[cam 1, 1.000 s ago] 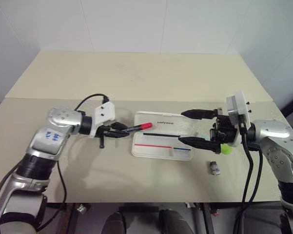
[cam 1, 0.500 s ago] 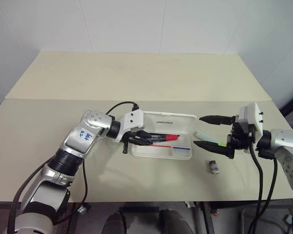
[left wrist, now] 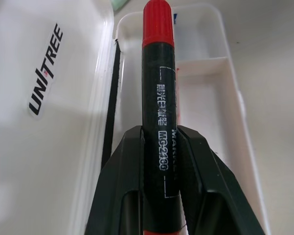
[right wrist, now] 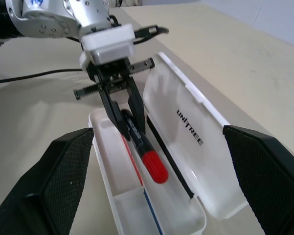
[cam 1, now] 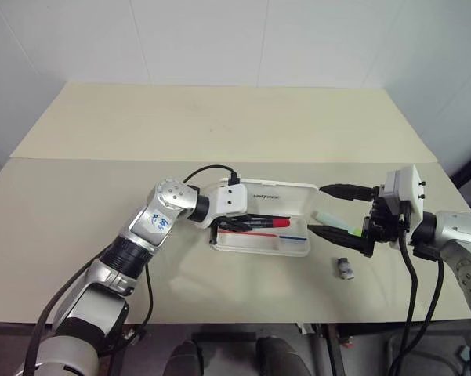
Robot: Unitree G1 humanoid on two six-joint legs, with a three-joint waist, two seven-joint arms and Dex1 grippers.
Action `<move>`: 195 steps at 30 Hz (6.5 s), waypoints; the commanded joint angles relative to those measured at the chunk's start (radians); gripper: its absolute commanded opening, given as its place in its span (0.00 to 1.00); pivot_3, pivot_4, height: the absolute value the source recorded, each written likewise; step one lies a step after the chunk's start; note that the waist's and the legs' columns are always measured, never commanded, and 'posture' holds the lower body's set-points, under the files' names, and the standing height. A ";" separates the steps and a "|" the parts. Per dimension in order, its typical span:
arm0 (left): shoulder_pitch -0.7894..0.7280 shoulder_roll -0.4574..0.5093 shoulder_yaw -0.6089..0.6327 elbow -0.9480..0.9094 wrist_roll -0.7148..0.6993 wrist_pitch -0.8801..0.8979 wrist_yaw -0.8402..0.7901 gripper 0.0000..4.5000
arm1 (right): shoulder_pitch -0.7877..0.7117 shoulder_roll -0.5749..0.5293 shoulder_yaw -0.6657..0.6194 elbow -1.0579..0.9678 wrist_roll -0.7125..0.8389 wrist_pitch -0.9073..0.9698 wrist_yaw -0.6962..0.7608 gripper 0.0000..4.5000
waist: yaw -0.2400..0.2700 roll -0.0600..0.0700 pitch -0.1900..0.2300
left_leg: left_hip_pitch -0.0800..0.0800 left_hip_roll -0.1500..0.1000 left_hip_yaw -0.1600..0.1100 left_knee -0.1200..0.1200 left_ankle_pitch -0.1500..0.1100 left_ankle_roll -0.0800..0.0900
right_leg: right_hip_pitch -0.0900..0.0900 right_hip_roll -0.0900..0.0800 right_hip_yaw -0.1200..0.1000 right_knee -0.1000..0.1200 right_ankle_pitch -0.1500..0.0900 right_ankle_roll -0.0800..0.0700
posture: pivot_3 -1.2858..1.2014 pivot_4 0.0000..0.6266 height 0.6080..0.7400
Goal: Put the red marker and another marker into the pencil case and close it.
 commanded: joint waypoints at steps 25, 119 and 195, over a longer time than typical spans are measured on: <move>0.011 -0.032 0.075 -0.146 -0.115 0.025 -0.099 0.96 | -0.013 0.013 -0.010 -0.028 0.031 0.017 -0.033 1.00 | 0.000 0.000 0.000 | 0.000 0.000 0.000 0.000 0.000 0.000 | 0.000 0.000 0.000 0.000 0.000 0.000 | 0.52 0.24 1.00; 0.345 0.478 0.507 -0.241 -0.388 -0.054 -0.208 1.00 | -0.427 -0.075 0.482 0.096 -0.377 0.276 0.338 0.24 | -0.024 0.008 0.005 | 0.000 0.001 0.009 0.003 -0.003 -0.001 | -0.005 -0.001 0.007 0.005 -0.001 0.000 | 0.52 0.24 1.00; 0.293 0.357 0.387 -0.450 -0.469 0.099 -0.151 1.00 | -0.137 -0.412 0.225 0.131 -0.398 0.269 0.300 0.99 | -0.029 0.003 0.004 | -0.003 0.001 0.015 0.003 -0.003 -0.001 | -0.015 0.000 0.012 0.009 -0.002 -0.001 | 0.52 0.24 1.00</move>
